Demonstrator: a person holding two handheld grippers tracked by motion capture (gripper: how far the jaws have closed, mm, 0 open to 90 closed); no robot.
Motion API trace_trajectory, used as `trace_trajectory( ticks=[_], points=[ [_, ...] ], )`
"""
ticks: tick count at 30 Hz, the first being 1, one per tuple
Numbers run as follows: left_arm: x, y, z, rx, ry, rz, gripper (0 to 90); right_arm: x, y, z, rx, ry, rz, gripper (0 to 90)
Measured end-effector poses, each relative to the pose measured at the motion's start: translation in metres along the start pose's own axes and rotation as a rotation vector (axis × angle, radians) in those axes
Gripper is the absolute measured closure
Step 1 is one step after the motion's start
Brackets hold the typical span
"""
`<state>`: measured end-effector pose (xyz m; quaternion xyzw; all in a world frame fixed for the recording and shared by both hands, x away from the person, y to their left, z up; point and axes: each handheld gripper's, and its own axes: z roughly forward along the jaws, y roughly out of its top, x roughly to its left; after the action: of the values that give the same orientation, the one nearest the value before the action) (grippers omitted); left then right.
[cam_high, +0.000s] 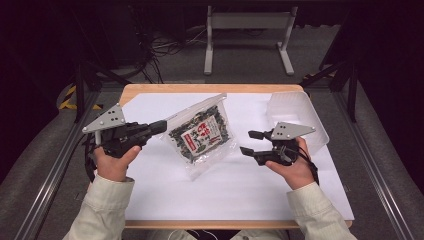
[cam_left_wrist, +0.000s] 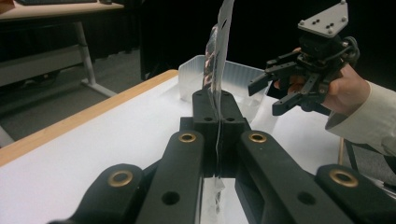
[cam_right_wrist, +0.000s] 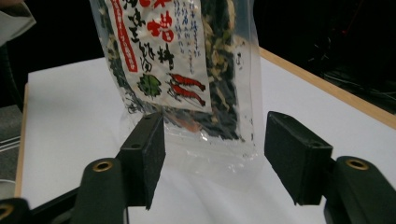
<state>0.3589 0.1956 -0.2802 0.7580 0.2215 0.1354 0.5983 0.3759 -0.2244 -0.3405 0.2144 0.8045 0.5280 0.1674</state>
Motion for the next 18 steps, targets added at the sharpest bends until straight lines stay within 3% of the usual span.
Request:
trace_trajectory(
  ticks=[6,13,18],
  points=[
    [-0.006,0.004,-0.001,-0.012,-0.015,0.008,89.9,0.000,0.014,0.016,-0.039,0.020,-0.033,29.8],
    [-0.012,0.007,0.001,-0.015,-0.038,0.024,89.9,-0.003,0.023,0.035,-0.082,0.070,-0.024,24.9],
    [-0.017,0.009,0.002,-0.019,-0.046,0.043,89.9,-0.003,0.024,0.045,-0.065,0.103,-0.029,22.4]
  ],
)
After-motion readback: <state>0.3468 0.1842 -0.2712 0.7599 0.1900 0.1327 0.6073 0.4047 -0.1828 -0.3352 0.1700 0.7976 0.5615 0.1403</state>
